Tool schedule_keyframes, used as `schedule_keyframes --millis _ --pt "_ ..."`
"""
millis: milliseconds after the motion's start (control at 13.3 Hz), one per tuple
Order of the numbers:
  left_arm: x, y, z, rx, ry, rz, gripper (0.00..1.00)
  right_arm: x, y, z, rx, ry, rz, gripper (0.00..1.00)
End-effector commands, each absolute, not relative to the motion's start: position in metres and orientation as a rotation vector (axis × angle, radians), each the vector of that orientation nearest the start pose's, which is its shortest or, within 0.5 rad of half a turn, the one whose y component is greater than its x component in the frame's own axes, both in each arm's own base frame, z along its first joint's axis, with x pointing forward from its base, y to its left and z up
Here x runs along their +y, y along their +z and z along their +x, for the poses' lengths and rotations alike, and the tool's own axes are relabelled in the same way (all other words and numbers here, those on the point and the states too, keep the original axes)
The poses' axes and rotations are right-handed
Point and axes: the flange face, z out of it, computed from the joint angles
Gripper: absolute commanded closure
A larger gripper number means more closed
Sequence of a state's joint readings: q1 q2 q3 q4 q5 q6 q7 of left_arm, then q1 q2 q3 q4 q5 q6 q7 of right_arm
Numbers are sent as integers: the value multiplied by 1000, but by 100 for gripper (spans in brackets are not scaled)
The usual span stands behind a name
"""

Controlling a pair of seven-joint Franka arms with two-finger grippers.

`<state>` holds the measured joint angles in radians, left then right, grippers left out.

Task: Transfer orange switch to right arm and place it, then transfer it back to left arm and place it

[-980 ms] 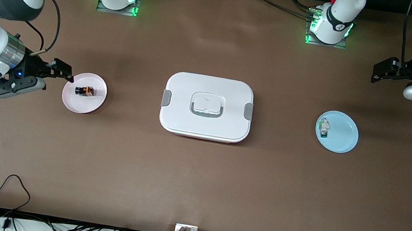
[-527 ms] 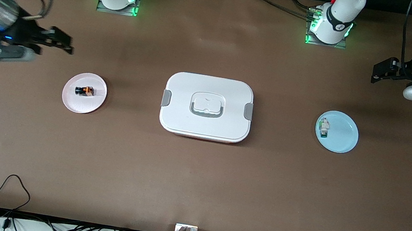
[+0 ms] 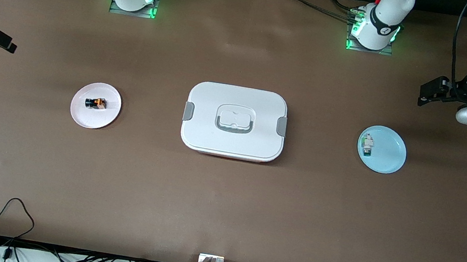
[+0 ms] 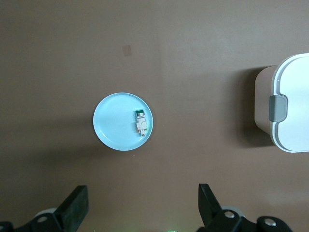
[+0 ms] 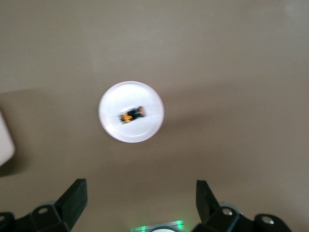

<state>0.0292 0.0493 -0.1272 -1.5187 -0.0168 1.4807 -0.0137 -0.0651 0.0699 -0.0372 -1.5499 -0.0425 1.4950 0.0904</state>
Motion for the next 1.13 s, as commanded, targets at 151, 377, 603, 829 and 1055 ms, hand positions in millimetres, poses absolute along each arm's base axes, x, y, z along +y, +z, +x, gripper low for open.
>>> schedule_keyframes --millis 151,377,603,829,1055 --pt "-54 620 559 144 124 -3172 0 -63 564 569 183 168 -3218 0" --pt "-53 620 559 139 124 -3173 0 -63 555 571 179 104 -3220 0" --pt "-53 620 559 139 124 -3173 0 -60 554 575 161 61 -3221 0" --pt "-53 621 559 137 119 -3173 0 -57 549 575 158 63 -3215 0" --pt "-52 621 559 135 119 -3173 0 -56 543 572 156 56 -3212 0"
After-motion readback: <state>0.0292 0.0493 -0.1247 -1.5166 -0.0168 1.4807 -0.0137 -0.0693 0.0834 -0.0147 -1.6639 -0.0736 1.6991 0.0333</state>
